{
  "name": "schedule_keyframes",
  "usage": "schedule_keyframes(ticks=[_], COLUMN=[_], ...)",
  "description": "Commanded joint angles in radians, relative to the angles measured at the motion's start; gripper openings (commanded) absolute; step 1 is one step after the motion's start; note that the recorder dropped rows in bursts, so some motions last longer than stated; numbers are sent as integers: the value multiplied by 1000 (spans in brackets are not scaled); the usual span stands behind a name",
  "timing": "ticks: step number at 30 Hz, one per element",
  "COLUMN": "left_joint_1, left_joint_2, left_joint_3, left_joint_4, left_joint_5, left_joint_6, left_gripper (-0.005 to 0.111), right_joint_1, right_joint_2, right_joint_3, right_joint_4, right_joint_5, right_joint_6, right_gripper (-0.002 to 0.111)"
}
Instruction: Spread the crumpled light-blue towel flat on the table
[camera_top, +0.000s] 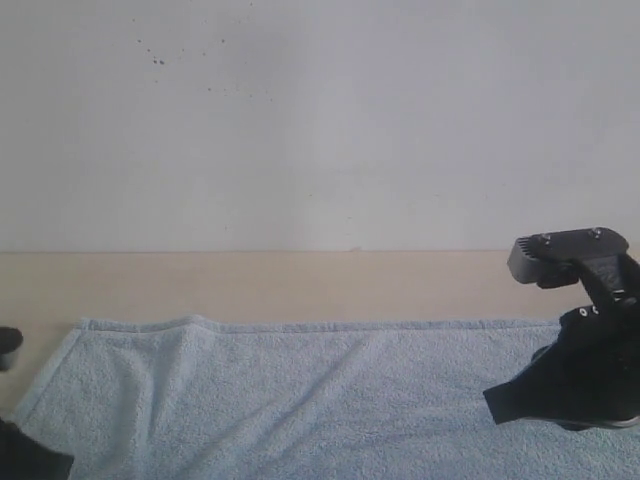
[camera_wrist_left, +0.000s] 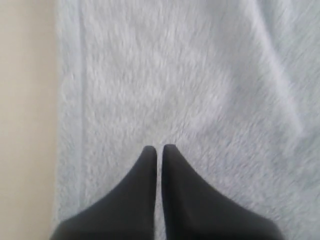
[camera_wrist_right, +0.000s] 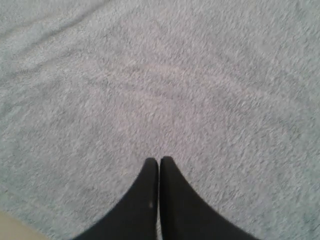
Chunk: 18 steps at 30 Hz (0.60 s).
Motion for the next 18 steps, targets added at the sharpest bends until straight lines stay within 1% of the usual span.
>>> schedule_keyframes(ticks=[1,3,6,8,11,12,14,16,18], left_joint_1=[2,4,4,4,4,4,4,2,2], left_joint_2=[-207,-314,-463,-558,-721,-782,-899,-1026,-1138], left_joint_3=[1,1,1,1,1,1,1,1,3], left_joint_4=[-13,-11,35,126,309,363,399,366,309], left_joint_5=[-36,-34,7,104,347,425,470,466,480], left_joint_6=[-101,-208,-335,-421,-608,-640,-625,-526,-436], left_gripper=[4,4,4,4,4,4,4,4,4], right_joint_1=[-14,-45,-139,-216,-298,-312,-318,-318,-318], right_joint_2=[-1,-1,-17,-55,-176,-235,-368,-507,-630], right_joint_3=[-6,-6,-6,11,87,123,201,281,337], right_joint_4=[-109,-116,-116,-116,-100,-100,-104,-108,-100], right_joint_5=[-172,-217,-201,-200,-297,-331,-394,-433,-468], right_joint_6=[-4,25,126,147,223,258,237,143,147], right_gripper=[0,0,0,0,0,0,0,0,0])
